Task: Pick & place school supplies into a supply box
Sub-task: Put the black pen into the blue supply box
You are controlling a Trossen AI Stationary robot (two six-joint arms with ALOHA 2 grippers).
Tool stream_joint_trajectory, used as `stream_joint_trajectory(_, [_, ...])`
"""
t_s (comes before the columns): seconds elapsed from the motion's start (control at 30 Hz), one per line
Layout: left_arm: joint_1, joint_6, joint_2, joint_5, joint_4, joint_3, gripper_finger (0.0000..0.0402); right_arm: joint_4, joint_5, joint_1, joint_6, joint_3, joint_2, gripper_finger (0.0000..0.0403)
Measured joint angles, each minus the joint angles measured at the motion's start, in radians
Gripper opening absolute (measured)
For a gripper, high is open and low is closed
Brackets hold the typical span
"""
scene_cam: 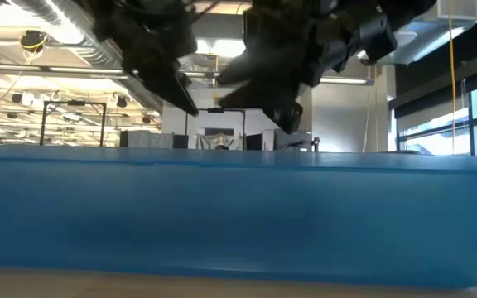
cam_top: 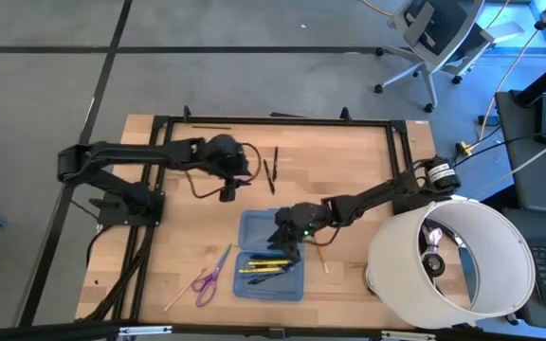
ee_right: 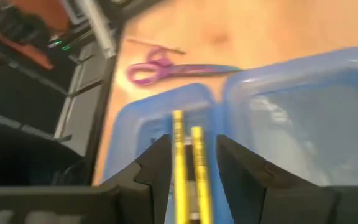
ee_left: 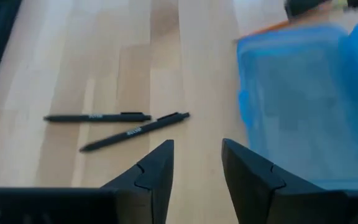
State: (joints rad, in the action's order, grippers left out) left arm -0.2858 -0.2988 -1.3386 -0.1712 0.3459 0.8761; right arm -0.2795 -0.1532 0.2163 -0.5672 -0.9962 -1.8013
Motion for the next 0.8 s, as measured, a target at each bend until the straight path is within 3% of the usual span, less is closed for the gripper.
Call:
stream_joint_trajectory(0.4, [-0.046, -0.368, -0.395, -0.031, 0.187, 0.313, 0.0128, 0.183, -0.076, -0.03, -0.069, 0.0, 0.02, 0.0129])
stream_joint_trajectory(0.63, [-0.046, -0.477, -0.521, -0.033, 0.2, 0.391, 0.0127, 0.43, 0.051, -0.025, -0.107, 0.006, 0.115, 0.0129])
stream_joint_trajectory(0.8, [-0.046, -0.554, -0.563, -0.03, 0.197, 0.397, 0.0127, 0.494, 0.107, -0.023, -0.105, 0.006, 0.197, 0.0129])
